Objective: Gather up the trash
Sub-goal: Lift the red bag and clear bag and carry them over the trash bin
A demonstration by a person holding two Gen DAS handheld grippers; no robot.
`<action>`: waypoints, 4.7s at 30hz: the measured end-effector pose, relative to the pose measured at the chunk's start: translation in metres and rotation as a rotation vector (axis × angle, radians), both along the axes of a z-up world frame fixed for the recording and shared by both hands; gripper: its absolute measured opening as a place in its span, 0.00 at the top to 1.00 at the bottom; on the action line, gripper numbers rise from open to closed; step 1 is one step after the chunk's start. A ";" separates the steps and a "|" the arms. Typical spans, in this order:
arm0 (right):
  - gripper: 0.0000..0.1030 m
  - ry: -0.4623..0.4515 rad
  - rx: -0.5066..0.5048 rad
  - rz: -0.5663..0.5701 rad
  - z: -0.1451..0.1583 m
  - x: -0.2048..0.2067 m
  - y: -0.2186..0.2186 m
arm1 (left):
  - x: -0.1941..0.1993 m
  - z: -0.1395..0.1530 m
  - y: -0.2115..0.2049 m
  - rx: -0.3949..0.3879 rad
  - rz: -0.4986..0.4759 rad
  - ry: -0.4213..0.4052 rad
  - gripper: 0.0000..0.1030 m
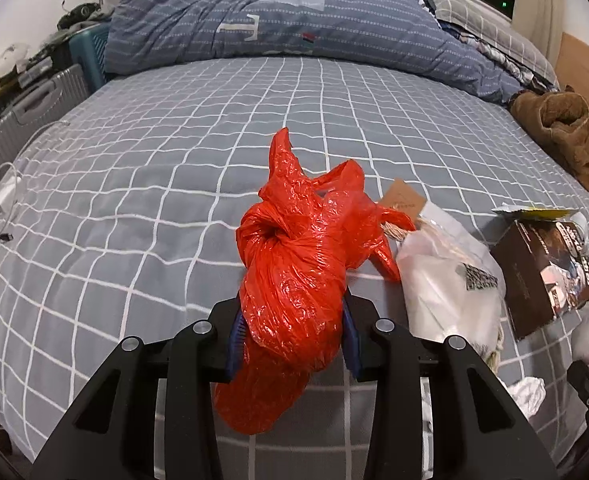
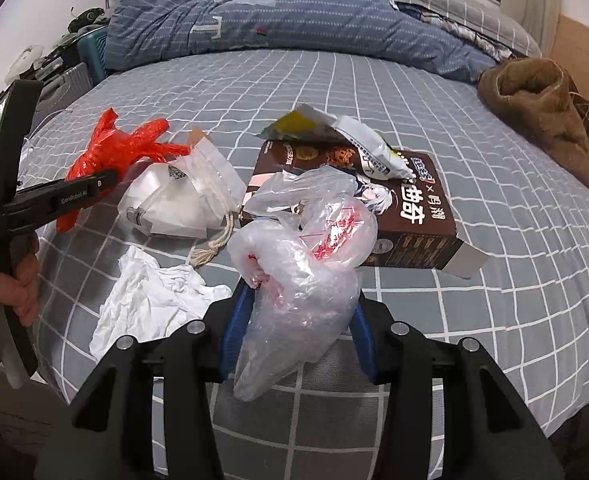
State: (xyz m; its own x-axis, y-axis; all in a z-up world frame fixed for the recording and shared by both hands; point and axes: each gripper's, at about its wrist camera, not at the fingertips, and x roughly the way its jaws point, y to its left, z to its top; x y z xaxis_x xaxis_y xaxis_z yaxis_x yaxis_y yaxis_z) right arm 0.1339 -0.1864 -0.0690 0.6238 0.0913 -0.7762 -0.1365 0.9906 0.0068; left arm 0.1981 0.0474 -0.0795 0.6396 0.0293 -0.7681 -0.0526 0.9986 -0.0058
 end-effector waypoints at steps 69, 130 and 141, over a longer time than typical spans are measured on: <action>0.57 -0.084 0.046 0.050 0.038 -0.100 -0.004 | -0.194 0.047 -0.016 -0.022 0.035 -0.104 0.64; 0.57 0.048 0.065 0.074 -0.001 -0.266 -0.002 | -0.355 0.007 -0.058 -0.016 0.013 0.062 0.64; 0.57 0.205 0.064 0.067 -0.056 -0.257 0.004 | -0.345 -0.043 -0.048 -0.025 -0.010 0.176 0.64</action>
